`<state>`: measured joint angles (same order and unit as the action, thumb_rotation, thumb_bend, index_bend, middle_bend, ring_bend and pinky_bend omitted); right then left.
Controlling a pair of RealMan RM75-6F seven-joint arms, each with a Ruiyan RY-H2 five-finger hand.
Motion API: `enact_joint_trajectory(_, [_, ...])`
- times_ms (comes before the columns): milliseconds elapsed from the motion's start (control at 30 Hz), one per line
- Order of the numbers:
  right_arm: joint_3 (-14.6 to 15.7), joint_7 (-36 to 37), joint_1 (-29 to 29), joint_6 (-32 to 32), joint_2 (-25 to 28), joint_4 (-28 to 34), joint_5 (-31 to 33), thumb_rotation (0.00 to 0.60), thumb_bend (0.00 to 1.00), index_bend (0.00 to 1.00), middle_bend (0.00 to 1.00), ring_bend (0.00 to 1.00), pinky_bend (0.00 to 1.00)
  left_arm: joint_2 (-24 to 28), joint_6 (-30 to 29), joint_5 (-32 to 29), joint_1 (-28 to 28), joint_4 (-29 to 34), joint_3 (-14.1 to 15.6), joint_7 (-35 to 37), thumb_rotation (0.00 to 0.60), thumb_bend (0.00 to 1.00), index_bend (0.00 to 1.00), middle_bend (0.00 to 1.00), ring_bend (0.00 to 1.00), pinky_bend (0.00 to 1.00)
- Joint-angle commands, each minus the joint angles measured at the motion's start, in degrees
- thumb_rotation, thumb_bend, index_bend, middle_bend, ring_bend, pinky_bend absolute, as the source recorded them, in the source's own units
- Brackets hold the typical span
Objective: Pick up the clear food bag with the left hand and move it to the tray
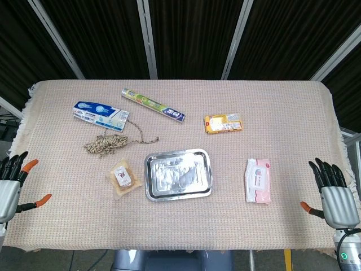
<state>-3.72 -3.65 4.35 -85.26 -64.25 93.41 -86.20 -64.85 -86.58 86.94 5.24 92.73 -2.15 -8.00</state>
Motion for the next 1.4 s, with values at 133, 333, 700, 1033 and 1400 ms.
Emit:
enact_joint_trajectory(133, [0.04,0.25,0.03,-0.13,-0.06,-0.28,-0.37,0.600,0.00,0.00,0.00,0.00,0.00,0.05,-0.05,0.01,-0.15,0.21,0.07,-0.22,0.374,0.02,0.16,0.00,0.00,0.00])
enact_joint_trajectory(333, [0.15,0.81,-0.10,-0.51,-0.10,-0.54,-0.81,0.600,0.00,0.00,0.00,0.00,0.00,0.02,-0.85,0.32,-0.62,0.59,0.24,-0.61,0.376,0.02,0.17,0.00,0.00,0.00])
enact_joint_trajectory(700, [0.27,2.76,-0.34,-1.19,-0.53,-1.66,-1.46,0.600,0.00,0.00,0.00,0.00,0.00,0.52,-0.99,1.44,-0.83,1.08,0.90,-1.42,0.372,0.02,0.16,0.00,0.00,0.00])
enact_joint_trajectory(1033, [0.16,3.07,-0.10,-0.80,-0.30,-1.79,-1.42,0.600,0.00,0.00,0.00,0.00,0.00,0.26,1.26,1.56,-0.01,1.69,1.50,-2.52,0.541,0.05,0.09,0.00,0.00,0.00])
enact_joint_trajectory(1400, [0.12,3.10,0.26,-0.29,0.07,-1.41,-1.48,0.600,0.00,0.00,0.00,0.00,0.00,-0.56,12.27,2.84,6.69,3.59,1.88,-1.50,0.540,0.06,0.07,0.00,0.00,0.00])
